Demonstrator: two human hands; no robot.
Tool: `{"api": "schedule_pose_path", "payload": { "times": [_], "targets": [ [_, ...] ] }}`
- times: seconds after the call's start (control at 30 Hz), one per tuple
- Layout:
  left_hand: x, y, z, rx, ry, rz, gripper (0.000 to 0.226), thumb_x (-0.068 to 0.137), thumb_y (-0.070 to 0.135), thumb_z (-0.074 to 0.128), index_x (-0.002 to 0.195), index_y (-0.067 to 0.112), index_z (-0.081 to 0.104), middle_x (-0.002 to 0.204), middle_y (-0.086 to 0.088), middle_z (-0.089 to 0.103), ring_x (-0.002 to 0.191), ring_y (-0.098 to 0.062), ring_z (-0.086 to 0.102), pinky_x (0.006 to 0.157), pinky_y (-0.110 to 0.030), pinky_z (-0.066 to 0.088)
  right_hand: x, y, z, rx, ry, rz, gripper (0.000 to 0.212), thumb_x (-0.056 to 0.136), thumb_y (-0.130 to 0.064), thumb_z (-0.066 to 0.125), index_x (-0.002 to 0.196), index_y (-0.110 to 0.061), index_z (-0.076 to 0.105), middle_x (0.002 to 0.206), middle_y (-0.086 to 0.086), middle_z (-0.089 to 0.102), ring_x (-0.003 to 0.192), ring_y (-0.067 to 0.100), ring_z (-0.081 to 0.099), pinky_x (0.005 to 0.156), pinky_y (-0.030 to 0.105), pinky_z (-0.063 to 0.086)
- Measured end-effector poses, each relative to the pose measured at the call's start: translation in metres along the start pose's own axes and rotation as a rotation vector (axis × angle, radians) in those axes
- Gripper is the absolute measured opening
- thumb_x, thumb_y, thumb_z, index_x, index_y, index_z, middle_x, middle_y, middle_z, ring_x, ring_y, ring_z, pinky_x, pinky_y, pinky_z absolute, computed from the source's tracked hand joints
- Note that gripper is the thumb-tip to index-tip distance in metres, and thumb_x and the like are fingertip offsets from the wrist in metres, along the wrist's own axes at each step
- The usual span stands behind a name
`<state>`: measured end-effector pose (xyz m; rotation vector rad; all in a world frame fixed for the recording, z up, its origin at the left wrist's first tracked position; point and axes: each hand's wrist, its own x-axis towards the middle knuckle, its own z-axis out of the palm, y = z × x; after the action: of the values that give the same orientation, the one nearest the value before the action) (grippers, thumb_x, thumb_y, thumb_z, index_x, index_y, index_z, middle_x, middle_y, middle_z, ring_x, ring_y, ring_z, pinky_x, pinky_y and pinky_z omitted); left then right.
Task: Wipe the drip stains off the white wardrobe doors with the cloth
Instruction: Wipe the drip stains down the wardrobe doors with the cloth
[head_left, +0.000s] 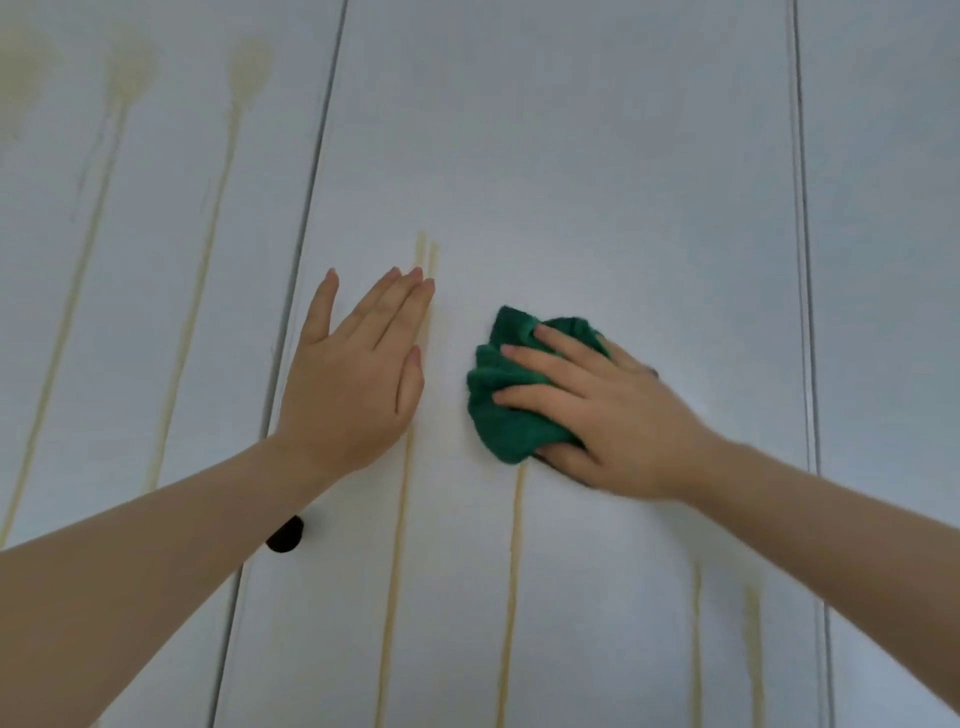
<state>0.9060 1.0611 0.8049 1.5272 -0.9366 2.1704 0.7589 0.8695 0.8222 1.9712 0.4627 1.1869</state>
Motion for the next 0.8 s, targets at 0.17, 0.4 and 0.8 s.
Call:
{"api": "schedule_pose_path", "payload": {
  "times": [0.17, 0.4, 0.8],
  "targets": [
    [-0.016, -0.018, 0.005, 0.028, -0.039, -0.05, 0.047, 0.093, 0.017, 0.03, 0.132, -0.001, 0.049, 0.133, -0.015, 0.054, 0.123, -0.026, 0.053, 0.108, -0.048, 0.022, 0.056, 0.045, -0.019, 0.06, 0.156, 0.589, 0.059, 0.081, -0.049, 0.034, 0.132, -0.022, 0.05, 0.148, 0.002, 0.037, 0.139, 0.031, 0.026, 0.111, 0.049, 0.023],
    [-0.026, -0.028, 0.016, 0.039, -0.12, -0.169, 0.052, 0.093, 0.024, 0.028, 0.135, 0.0, 0.046, 0.139, -0.016, 0.047, 0.128, -0.028, 0.047, 0.109, -0.046, 0.017, 0.021, -0.016, 0.011, -0.004, 0.057, 0.014, 0.044, 0.082, -0.04, 0.043, 0.124, -0.026, 0.045, 0.138, 0.006, 0.05, 0.131, 0.032, 0.041, 0.105, 0.044, 0.027],
    [-0.029, -0.069, 0.021, 0.047, -0.097, -0.145, 0.052, 0.095, 0.028, 0.027, 0.139, 0.002, 0.04, 0.142, -0.014, 0.044, 0.133, -0.023, 0.036, 0.111, -0.044, 0.014, 0.108, -0.016, 0.018, 0.022, 0.249, 0.326, 0.045, 0.083, -0.038, 0.043, 0.122, -0.023, 0.059, 0.141, 0.004, 0.047, 0.133, 0.034, 0.037, 0.108, 0.052, 0.023]
  ]
}}
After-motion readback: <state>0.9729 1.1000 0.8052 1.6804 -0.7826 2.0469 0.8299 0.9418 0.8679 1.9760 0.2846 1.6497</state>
